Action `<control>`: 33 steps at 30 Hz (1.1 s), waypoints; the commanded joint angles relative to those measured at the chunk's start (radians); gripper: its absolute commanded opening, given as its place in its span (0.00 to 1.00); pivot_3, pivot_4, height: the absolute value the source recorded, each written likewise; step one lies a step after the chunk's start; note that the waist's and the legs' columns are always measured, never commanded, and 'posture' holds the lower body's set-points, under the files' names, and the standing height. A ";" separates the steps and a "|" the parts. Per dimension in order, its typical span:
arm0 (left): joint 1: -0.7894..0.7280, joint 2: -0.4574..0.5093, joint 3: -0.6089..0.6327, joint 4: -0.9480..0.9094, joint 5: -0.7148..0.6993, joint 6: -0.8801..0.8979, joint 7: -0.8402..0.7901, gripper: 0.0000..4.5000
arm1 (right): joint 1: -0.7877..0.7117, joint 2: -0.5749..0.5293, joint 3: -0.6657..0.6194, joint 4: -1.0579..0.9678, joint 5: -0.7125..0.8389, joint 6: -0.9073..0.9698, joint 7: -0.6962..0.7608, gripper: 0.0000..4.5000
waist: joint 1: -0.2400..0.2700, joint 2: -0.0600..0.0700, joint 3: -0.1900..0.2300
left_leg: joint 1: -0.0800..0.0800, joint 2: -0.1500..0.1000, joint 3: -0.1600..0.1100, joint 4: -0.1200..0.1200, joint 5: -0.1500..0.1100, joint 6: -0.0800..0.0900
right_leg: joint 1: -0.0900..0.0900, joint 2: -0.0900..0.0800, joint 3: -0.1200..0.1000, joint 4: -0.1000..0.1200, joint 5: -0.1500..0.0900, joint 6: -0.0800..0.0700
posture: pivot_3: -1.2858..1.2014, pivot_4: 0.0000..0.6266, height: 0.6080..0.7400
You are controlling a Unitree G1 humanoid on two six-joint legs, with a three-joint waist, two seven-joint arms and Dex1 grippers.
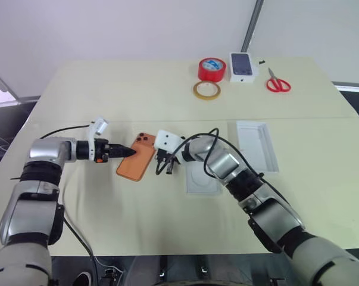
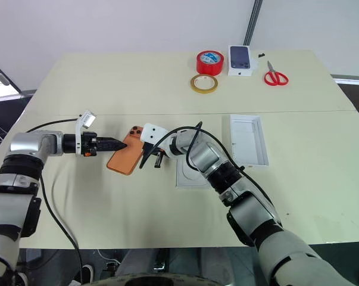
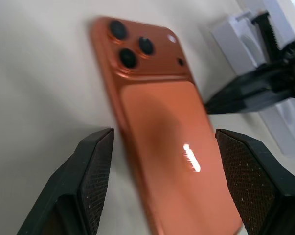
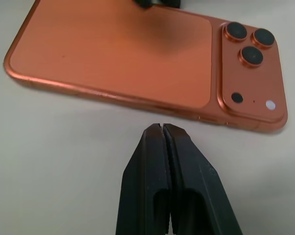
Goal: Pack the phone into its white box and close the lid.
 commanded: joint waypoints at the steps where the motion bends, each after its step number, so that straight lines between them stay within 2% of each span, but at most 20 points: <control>1: 0.051 -0.061 -0.094 0.009 0.034 0.106 -0.026 0.77 | -0.002 0.032 0.018 0.028 -0.016 -0.007 -0.010 0.02 | -0.001 0.001 -0.003 | 0.000 0.000 0.000 0.000 -0.001 0.001 | 0.000 0.000 0.000 0.000 0.000 0.000 | 0.52 0.24 1.00; 5: 0.052 -0.097 -0.085 -0.016 0.036 0.148 -0.017 0.77 | -0.002 0.039 0.012 0.036 -0.023 -0.015 -0.011 0.02 | -0.001 0.005 -0.009 | 0.002 0.000 0.000 0.000 -0.003 0.005 | 0.002 0.000 0.000 0.000 0.000 0.000 | 0.52 0.24 1.00; 13: 0.001 -0.133 0.033 -0.018 -0.030 0.286 -0.002 0.77 | 0.005 0.028 0.005 0.039 -0.037 -0.028 0.000 0.02 | 0.005 0.006 -0.014 | 0.003 -0.001 0.000 0.000 -0.004 0.007 | 0.003 -0.001 0.000 0.000 0.000 0.000 | 0.52 0.24 1.00; 22: -0.011 -0.128 0.063 0.003 -0.025 0.280 0.037 0.77 | 0.000 0.030 -0.006 0.053 -0.046 -0.048 -0.005 0.02 | 0.000 0.006 -0.015 | 0.002 -0.001 -0.001 -0.001 -0.004 0.006 | 0.002 -0.001 0.000 0.000 0.000 0.000 | 0.52 0.24 1.00; 33: 0.014 -0.062 0.121 0.040 -0.077 0.319 0.022 0.77 | 0.008 0.023 -0.008 0.044 -0.055 -0.055 -0.006 0.02 | -0.023 0.005 -0.014 | 0.000 -0.001 -0.001 -0.002 -0.003 0.004 | -0.001 -0.001 0.000 0.000 0.000 0.000 | 0.52 0.24 1.00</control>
